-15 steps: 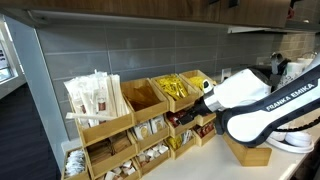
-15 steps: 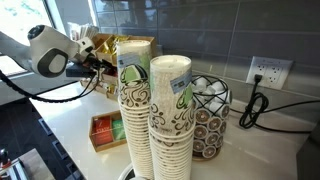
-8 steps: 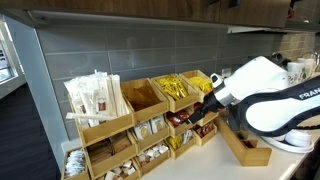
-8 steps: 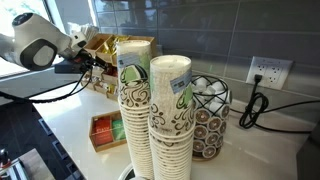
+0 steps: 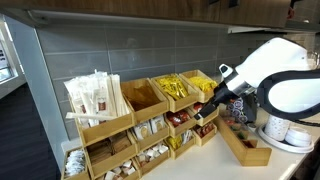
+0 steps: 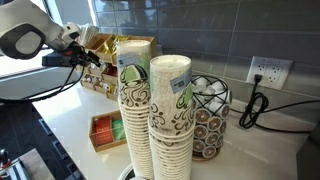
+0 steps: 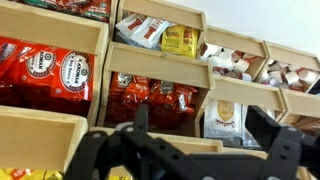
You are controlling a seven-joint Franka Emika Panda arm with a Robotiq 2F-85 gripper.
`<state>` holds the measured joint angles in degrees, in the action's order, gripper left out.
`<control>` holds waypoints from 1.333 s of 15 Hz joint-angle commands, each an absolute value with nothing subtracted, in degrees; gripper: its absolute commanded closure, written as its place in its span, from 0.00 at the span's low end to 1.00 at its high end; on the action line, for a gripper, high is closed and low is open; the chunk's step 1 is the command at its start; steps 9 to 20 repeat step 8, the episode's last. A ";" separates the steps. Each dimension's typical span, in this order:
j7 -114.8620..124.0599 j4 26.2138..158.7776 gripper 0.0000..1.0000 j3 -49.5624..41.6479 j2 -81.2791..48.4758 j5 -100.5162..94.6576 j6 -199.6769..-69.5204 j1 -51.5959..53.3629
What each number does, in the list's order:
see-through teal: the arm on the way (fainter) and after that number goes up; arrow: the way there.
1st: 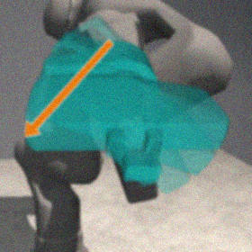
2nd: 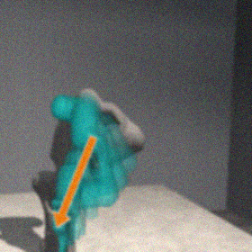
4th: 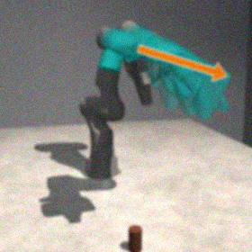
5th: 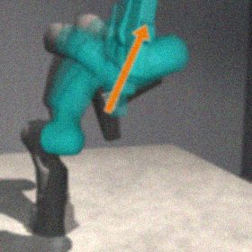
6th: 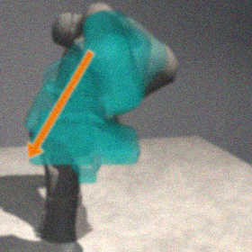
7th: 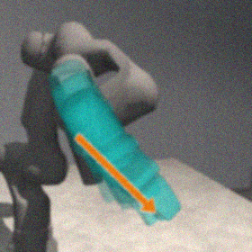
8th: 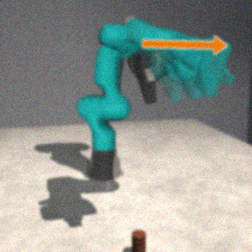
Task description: Pick up the red sachets from the counter and put them in the second middle tray from the right
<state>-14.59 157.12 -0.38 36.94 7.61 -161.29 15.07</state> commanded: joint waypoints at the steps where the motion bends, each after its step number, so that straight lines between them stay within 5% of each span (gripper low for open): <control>1: -14.24 158.98 0.00 -1.58 42.44 6.95 -156.02 16.52; 6: -17.53 159.07 0.00 -3.07 47.18 8.47 -146.51 20.49; 20: -15.75 157.33 0.00 -1.79 44.44 7.69 -148.24 19.10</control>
